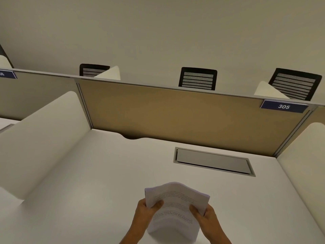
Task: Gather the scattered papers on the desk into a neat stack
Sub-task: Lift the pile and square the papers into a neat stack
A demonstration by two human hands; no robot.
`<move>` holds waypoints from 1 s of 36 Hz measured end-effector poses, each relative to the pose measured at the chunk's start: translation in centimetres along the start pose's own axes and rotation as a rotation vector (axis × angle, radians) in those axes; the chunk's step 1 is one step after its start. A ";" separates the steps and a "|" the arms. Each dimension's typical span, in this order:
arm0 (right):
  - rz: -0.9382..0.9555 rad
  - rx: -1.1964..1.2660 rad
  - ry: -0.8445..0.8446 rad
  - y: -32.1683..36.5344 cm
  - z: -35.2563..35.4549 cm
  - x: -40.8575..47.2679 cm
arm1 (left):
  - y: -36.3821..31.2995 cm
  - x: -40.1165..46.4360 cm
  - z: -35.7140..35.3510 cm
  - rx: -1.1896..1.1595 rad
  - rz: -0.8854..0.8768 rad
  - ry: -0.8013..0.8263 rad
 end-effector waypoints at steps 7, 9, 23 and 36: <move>-0.020 -0.056 0.019 -0.1 0.1 0.0 | -0.1 0.1 0.0 0.080 -0.015 0.038; -0.026 -0.106 0.037 -0.5 0.1 0.0 | -0.1 -0.1 0.2 0.098 -0.018 0.064; -0.059 -0.101 -0.033 0.5 -1.7 2.0 | -1.2 2.3 3.5 0.156 -0.017 0.041; -0.063 -0.062 0.054 2.5 -7.0 2.1 | -1.7 0.8 7.8 0.134 -0.091 -0.202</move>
Point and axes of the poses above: each hand's wrist, its own x-axis towards the middle knuckle, its own z-axis out of the back of the hand, y = z × x, the point moved 2 cm from there along x, towards the middle knuckle, and after that the axes turned 1 degree about -y, right-handed, at the moved point
